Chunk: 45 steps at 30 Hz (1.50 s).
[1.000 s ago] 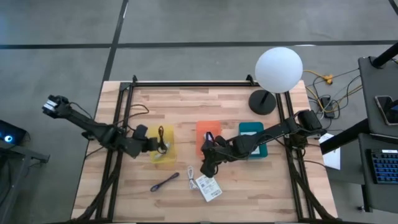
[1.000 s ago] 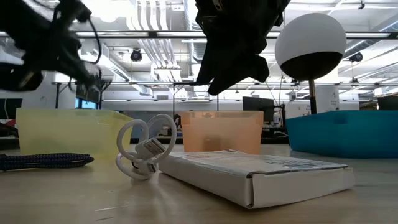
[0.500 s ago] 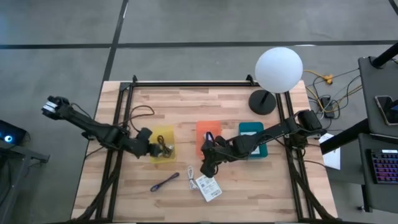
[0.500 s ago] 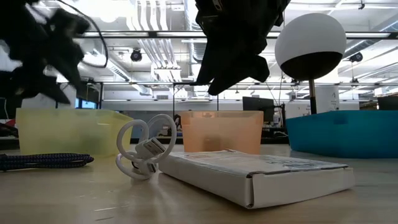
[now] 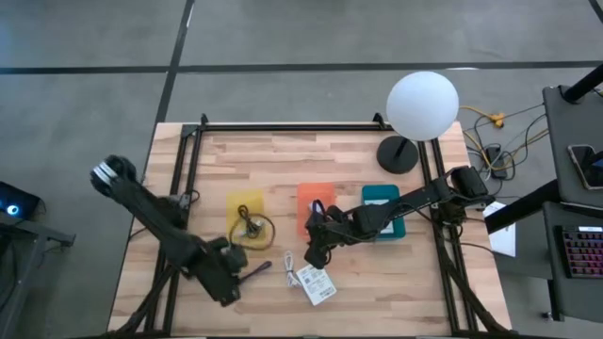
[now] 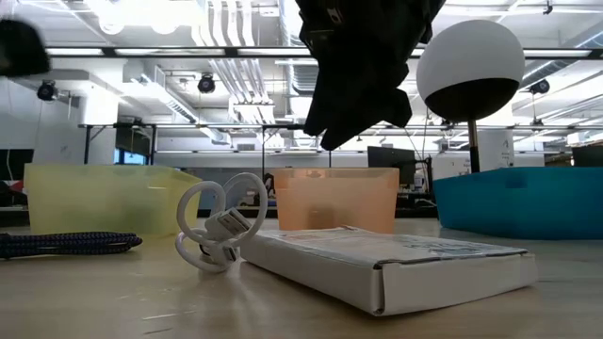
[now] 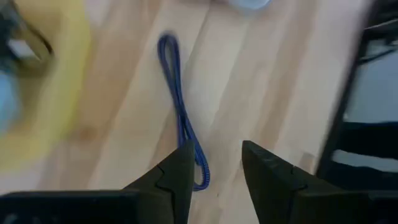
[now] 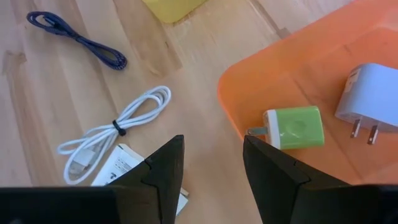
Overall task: Pick and place items into bin
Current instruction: Put the dark blue USB cable into the yellow bin
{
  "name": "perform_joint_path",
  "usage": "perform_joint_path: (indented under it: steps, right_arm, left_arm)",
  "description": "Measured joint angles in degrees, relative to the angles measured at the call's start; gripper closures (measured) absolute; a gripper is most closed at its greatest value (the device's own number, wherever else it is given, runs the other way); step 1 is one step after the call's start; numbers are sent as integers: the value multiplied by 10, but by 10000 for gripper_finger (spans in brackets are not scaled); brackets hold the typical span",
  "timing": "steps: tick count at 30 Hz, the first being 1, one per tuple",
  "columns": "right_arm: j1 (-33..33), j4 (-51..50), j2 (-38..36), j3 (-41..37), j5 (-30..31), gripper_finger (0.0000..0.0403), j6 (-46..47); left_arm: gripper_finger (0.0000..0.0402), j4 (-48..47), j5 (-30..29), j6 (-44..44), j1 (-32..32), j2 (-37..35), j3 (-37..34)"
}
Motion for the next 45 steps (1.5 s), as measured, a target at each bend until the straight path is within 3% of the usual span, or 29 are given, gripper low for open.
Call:
perform_joint_path:
  steps: [4, 10, 16, 30, 41, 45]
  right_arm:
    - [0, 0, 0, -5, -4, 250, -2]
    - [0, -1, 0, -7, -31, 250, -15]
    - [1, -10, 0, -7, -33, 250, -25]
    - [1, -31, 0, -8, -33, 250, -36]
    - [1, -31, 0, -8, -31, 250, -34]
    - [1, -30, 0, -8, -31, 250, -34]
  left_arm:
    - [258, -6, 9, -31, 5, 90, 34]
    - [207, -5, 11, -31, 28, 143, 64]
    - [206, -5, 18, -31, 45, 174, 60]
    - [257, -5, 28, -26, 49, 229, 63]
    - [386, -2, 38, 2, 48, 230, 63]
    - [391, -9, 52, 2, 49, 228, 67]
